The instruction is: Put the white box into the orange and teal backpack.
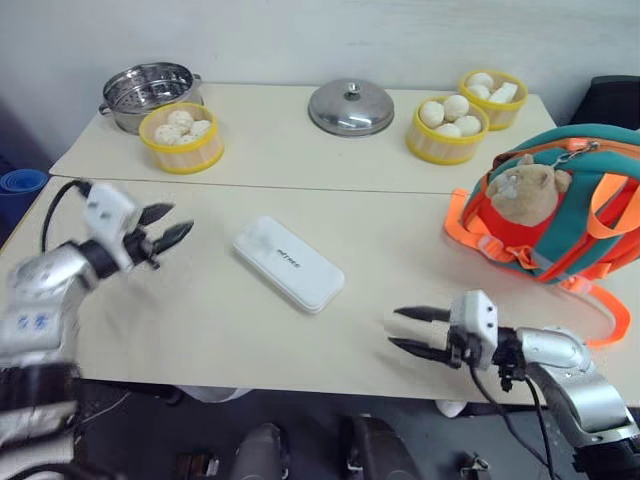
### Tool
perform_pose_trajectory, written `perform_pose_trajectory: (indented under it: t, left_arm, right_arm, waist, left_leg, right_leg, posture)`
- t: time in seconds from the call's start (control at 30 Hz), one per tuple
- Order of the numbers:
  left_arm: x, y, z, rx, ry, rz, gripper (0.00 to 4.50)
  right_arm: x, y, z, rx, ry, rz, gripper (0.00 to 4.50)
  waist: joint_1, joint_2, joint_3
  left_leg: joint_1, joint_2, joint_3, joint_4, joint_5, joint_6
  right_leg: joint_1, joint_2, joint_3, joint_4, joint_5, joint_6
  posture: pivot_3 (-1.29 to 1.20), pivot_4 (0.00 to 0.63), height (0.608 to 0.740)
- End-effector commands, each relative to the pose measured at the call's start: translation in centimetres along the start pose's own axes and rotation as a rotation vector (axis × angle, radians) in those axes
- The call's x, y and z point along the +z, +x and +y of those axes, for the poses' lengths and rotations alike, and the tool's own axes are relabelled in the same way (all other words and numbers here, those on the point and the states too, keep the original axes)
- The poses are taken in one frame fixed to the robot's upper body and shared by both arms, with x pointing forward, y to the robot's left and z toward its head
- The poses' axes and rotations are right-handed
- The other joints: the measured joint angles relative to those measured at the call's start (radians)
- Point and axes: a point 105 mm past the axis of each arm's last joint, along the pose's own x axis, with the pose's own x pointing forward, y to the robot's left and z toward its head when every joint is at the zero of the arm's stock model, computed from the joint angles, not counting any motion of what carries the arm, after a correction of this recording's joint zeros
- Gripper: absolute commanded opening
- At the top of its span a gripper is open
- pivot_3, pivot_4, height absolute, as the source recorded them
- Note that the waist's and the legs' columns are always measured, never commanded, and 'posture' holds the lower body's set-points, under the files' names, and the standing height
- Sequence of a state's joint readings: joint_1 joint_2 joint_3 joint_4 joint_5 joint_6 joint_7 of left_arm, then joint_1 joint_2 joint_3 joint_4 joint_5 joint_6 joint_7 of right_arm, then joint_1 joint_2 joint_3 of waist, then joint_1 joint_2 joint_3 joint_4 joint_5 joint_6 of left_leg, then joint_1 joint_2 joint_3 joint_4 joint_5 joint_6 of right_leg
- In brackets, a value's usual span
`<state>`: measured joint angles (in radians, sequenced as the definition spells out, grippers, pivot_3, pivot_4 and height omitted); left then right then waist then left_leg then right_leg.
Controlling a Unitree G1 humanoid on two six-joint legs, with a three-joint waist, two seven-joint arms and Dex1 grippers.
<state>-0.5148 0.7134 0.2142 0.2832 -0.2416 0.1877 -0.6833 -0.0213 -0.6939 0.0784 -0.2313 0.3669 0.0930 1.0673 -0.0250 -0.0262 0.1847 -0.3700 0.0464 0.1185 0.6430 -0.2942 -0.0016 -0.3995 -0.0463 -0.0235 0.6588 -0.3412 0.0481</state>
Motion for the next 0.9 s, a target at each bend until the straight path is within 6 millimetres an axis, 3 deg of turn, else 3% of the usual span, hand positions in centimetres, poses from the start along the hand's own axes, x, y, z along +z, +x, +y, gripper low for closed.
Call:
perform_pose_trajectory:
  t: [0.03, 0.13, 0.23, 0.37, 0.5, 0.67, 0.9]
  left_arm:
    - [-1.0, 2.8, 0.5, 0.065, -0.011, 0.023, 1.07]
    - [-1.5, 5.1, -0.7, 0.017, -0.044, 0.023, 0.11]
    - [-1.8, 7.2, -3.3, -0.114, -0.1, 0.023, 0.03]
    - [-3.0, 7.5, -4.5, -0.198, -0.057, 0.071, 0.03]
    - [-2.9, 6.7, -5.1, -0.272, -0.069, 0.053, 0.03]
    - [-2.8, 4.5, -7.4, -0.429, -0.087, 0.035, 0.03]
    - [-1.2, 1.2, -11.8, -0.577, -0.149, -0.047, 0.03]
  right_arm:
    - [0.2, 1.7, 0.5, 0.033, -0.057, 0.008, 1.08]
    - [0.2, 3.2, 0.2, 0.036, -0.084, 0.017, 0.02]
    - [0.3, 4.9, -0.2, 0.034, -0.056, 0.021, 0.0]
    - [1.1, 6.4, -1.1, -0.006, -0.083, 0.004, 0.0]
    - [1.7, 6.6, -2.2, -0.042, -0.118, -0.012, 0.0]
    - [2.1, 5.5, -3.4, -0.055, -0.164, 0.008, 0.0]
    - [3.2, 3.2, -5.4, -0.064, -0.189, 0.045, 0.0]
  waist:
    - [-0.004, -0.001, 0.0]
    - [-0.008, -0.003, 0.001]
    - [-0.003, -0.004, 0.001]
    - [-0.004, -0.004, 0.001]
    - [-0.004, -0.004, 0.001]
    - [-0.005, -0.004, 0.001]
    - [-0.004, -0.004, 0.001]
  left_leg:
    - [-0.001, 0.001, 0.0, 0.004, -0.001, -0.001]
    - [-0.001, 0.001, 0.003, 0.006, -0.001, -0.001]
    - [-0.002, 0.001, 0.003, 0.007, -0.001, -0.002]
    - [-0.002, 0.001, 0.004, 0.008, 0.0, -0.002]
    - [-0.003, 0.001, 0.004, 0.009, 0.0, -0.002]
    - [-0.003, 0.002, 0.004, 0.008, 0.0, -0.002]
    - [-0.003, 0.002, 0.003, 0.009, -0.001, -0.002]
  right_leg:
    - [0.0, 0.001, 0.0, 0.001, 0.0, 0.0]
    - [0.0, 0.001, 0.002, 0.0, 0.001, 0.002]
    - [-0.001, 0.001, 0.002, 0.001, 0.001, 0.002]
    - [-0.002, 0.001, 0.002, 0.002, 0.001, 0.002]
    - [-0.002, 0.001, 0.002, 0.002, 0.001, 0.002]
    - [-0.002, 0.001, 0.002, 0.003, 0.001, 0.002]
    - [-0.002, 0.0, 0.003, 0.004, 0.001, 0.002]
  posture:
    - [0.0, 0.15, 0.74]
    - [0.0, 0.15, 0.74]
    - [0.0, 0.15, 0.74]
    - [0.0, 0.15, 0.74]
    - [0.0, 0.15, 0.74]
    - [0.0, 0.15, 0.74]
    - [0.0, 0.15, 0.74]
